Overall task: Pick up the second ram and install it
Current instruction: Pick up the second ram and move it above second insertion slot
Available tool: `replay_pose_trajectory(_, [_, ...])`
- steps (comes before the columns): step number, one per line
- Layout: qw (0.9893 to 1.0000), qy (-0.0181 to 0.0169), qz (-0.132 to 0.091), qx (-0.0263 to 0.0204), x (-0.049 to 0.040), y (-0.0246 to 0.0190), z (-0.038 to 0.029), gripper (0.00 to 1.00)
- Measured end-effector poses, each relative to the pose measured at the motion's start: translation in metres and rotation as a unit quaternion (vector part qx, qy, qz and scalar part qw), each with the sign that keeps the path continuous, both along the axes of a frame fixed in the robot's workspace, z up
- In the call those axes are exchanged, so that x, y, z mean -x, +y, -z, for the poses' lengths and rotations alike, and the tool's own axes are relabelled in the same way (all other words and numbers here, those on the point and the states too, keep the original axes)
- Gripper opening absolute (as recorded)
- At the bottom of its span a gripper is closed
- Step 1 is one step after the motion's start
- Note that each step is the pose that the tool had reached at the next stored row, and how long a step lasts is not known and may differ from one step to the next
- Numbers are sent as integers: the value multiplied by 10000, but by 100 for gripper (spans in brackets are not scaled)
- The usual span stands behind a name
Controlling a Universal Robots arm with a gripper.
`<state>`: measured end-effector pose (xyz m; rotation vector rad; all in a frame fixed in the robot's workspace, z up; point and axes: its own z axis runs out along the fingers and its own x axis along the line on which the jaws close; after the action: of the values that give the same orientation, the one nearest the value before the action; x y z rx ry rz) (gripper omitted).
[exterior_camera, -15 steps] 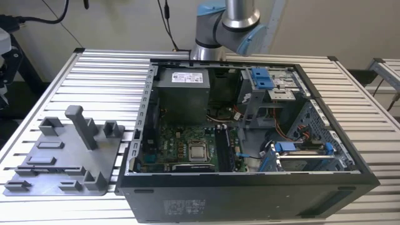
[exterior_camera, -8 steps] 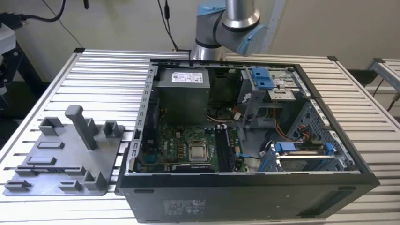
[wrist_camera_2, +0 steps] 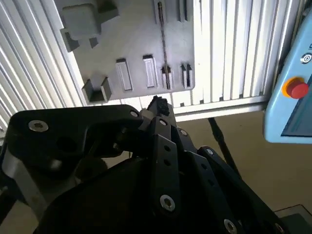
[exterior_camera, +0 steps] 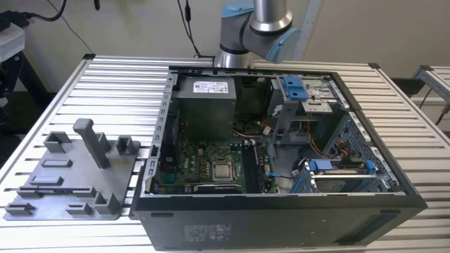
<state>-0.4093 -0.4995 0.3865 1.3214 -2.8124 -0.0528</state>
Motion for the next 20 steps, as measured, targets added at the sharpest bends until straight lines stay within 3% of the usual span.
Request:
replay_pose_trajectory(4, [9993,-7,-368,0,0,0,4,11])
replay_pose_trajectory(9, [9966,-15,-819,0,0,0,10,11])
replay_pose_trajectory(13, [9930,-21,-1180,0,0,0,16,11])
replay_pose_trajectory(17, [9883,-26,-1523,0,0,0,18,11])
replay_pose_trajectory(20, [9858,-27,-1679,0,0,0,20,11])
